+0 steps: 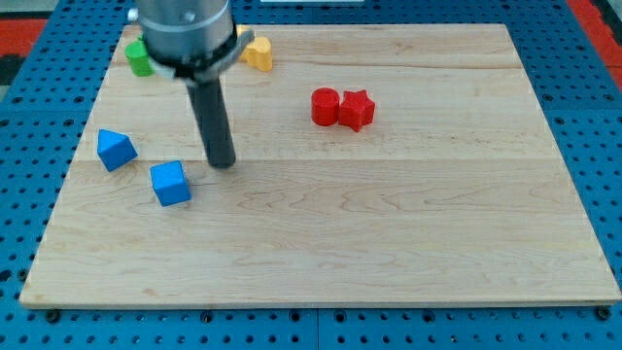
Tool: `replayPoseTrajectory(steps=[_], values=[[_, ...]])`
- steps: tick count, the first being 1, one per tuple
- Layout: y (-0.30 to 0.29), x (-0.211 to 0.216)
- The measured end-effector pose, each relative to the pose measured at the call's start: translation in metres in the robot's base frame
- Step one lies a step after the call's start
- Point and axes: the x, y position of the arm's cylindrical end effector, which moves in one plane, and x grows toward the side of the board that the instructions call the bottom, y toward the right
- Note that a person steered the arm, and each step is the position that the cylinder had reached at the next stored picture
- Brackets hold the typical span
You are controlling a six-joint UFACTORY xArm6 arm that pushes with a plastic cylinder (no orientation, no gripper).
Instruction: Place the blue cube to the bottom left of the board
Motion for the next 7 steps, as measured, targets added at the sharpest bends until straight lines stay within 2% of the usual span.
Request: replayPoseTrajectory(steps=[1,2,3,4,5,6,7], values=[[-0.037,0.008],[-0.052,-0.015],[-0.068,-0.008],[-0.094,0.037],[-0.094,0.032],[-0.063,-0.032],[-0.069,-0.095]])
